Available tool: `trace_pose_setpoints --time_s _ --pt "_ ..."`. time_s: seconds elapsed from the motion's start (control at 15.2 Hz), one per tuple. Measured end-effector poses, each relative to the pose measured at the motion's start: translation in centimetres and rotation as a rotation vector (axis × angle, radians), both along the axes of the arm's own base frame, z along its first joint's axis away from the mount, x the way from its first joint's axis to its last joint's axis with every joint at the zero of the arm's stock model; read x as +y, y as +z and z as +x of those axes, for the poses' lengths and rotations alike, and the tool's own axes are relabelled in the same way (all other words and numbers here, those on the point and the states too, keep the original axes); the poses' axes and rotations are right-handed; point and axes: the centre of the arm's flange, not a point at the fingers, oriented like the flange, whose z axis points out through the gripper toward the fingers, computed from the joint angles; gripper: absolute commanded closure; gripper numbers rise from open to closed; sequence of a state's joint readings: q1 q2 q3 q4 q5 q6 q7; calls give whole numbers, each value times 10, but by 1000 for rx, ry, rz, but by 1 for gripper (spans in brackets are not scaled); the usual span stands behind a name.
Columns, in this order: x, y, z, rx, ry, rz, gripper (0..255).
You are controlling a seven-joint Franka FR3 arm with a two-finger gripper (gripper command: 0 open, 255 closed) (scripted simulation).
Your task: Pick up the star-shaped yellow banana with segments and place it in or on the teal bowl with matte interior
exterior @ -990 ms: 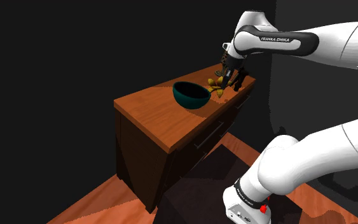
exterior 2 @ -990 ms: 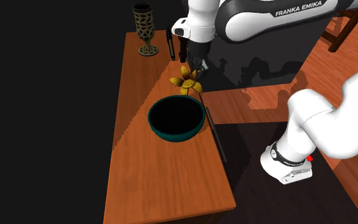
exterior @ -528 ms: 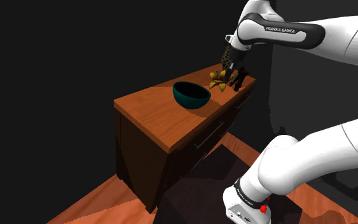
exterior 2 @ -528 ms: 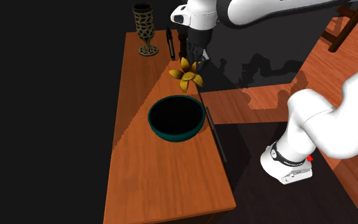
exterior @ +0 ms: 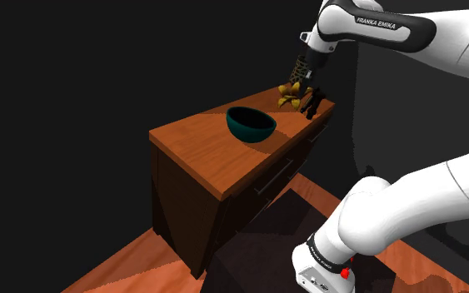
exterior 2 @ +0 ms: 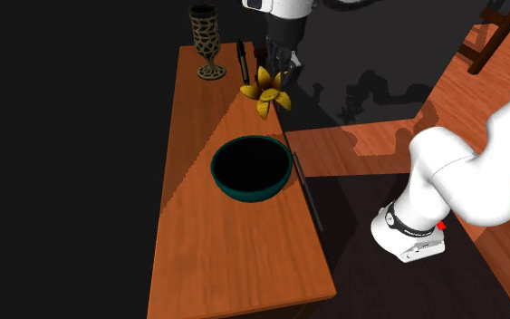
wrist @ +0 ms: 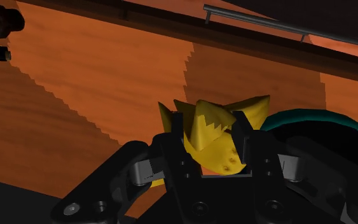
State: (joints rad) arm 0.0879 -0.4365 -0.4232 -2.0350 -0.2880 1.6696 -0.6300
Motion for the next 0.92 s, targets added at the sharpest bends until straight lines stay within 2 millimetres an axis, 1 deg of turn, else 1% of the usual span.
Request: trace_pose_setpoints --time_s 0.2,0.33,0.53,0.59,0.92 --pt "0 13 -1 0 0 0 255" --pt "15 16 2 0 1 0 255" --pt "49 21 16 1 1 0 255" --pt "65 23 18 1 2 0 255" --pt "127 26 36 0 1 0 255"
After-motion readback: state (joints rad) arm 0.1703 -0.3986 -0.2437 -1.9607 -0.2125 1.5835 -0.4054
